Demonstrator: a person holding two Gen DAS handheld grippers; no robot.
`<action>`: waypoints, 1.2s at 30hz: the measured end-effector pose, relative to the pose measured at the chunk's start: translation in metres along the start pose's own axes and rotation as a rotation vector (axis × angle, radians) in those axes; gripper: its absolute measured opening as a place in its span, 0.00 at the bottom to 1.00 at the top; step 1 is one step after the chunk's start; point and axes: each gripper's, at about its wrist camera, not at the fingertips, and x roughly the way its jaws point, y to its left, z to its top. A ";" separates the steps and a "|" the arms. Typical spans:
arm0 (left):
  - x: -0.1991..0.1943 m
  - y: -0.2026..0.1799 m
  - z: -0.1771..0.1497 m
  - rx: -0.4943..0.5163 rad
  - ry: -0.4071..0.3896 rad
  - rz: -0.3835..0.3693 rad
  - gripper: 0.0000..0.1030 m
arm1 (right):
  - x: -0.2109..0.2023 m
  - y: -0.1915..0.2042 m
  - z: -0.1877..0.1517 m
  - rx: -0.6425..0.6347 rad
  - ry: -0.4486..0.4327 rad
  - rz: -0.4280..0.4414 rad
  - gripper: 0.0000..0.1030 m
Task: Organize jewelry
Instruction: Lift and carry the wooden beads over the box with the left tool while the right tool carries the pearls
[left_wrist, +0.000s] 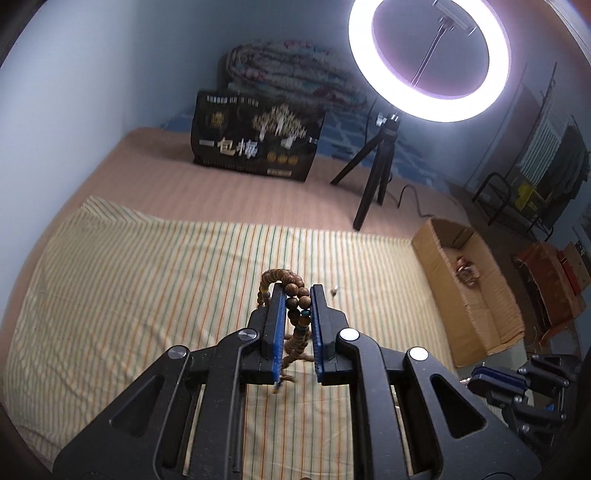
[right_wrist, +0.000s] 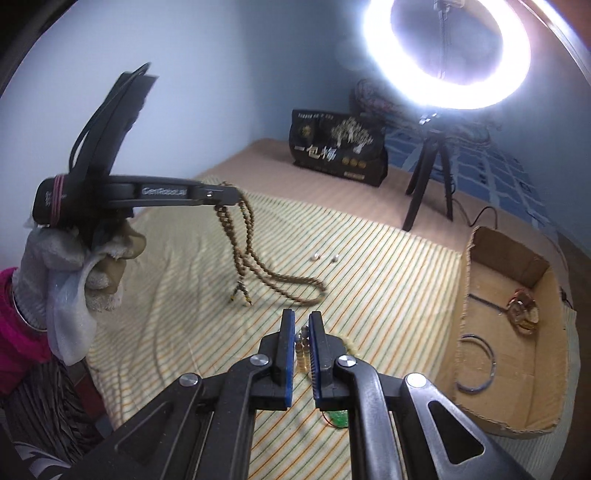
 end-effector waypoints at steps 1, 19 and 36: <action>-0.005 -0.001 0.002 0.001 -0.012 -0.002 0.10 | -0.005 -0.002 0.002 0.006 -0.009 -0.003 0.04; -0.060 -0.051 0.023 0.053 -0.108 -0.119 0.10 | -0.077 -0.050 0.010 0.066 -0.116 -0.116 0.04; -0.059 -0.154 0.055 0.158 -0.136 -0.256 0.10 | -0.112 -0.119 0.003 0.134 -0.153 -0.227 0.05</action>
